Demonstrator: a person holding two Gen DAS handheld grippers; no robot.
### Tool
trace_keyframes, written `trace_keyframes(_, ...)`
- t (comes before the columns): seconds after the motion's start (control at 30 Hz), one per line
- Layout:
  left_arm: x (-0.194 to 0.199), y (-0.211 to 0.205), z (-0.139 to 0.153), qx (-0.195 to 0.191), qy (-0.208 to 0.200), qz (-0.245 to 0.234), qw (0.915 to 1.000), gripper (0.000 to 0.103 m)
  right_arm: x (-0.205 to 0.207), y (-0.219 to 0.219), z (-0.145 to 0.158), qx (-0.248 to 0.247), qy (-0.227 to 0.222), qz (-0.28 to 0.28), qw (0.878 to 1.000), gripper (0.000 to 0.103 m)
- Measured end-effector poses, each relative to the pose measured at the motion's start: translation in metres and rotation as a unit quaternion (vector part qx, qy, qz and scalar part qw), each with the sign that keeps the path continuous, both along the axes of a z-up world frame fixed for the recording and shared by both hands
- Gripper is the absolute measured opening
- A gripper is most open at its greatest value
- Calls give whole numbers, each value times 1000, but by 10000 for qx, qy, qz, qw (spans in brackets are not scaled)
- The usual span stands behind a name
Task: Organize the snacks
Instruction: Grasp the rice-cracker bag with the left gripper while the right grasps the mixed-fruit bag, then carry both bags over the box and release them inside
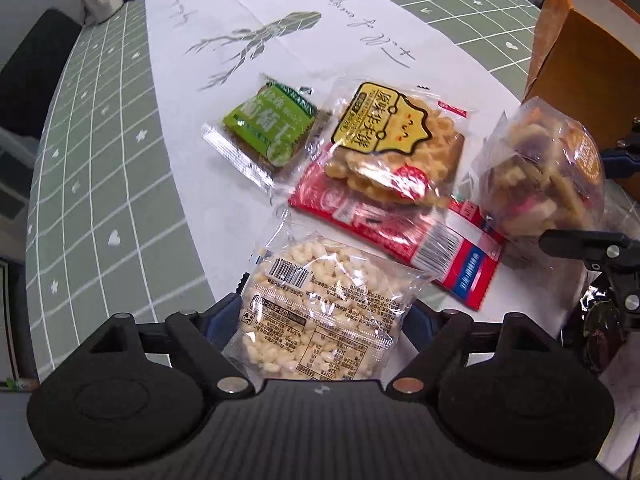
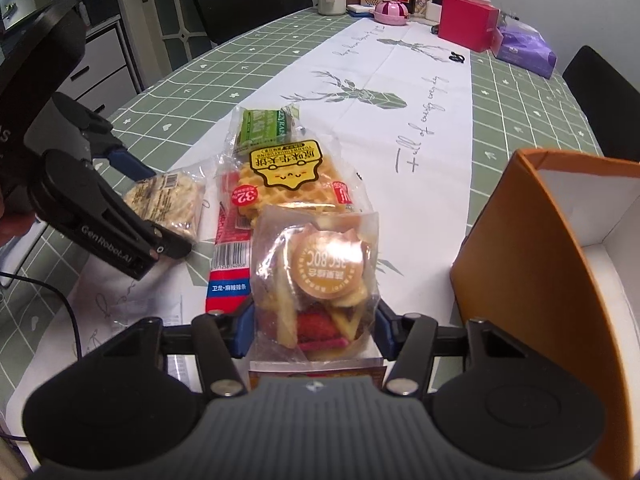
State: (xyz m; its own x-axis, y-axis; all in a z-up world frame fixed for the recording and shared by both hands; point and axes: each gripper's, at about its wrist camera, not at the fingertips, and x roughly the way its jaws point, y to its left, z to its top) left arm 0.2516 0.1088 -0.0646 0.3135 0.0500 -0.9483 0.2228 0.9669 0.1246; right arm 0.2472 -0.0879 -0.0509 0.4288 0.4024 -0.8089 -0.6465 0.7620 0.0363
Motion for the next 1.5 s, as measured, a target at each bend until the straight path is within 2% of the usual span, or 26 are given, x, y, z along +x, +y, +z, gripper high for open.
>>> trace_keyframes(0.17, -16, -8, 20, 44, -22, 41, 10000, 96, -11, 6, 13, -266, -128, 195, 9994, 54)
trace_keyframes(0.37, -38, -20, 47, 159, -88, -61, 9998, 96, -28, 5, 39, -276, -261, 455, 9982, 53)
trace_keyframes(0.83, -70, -77, 121, 562, -821, -629, 9930, 96, -62, -22, 117, -322, -1005, 650, 9923, 53)
trace_keyframes(1.13, -56, -134, 143, 711, -1134, -1147, 9843, 96, -47, -63, 150, -868, -1441, 379, 9850, 53)
trace_keyframes(1.5, -12, -219, 143, 478, -1485, -1732, 9725, 96, -6, -136, 140, -1278, -1367, -429, 9814, 53)
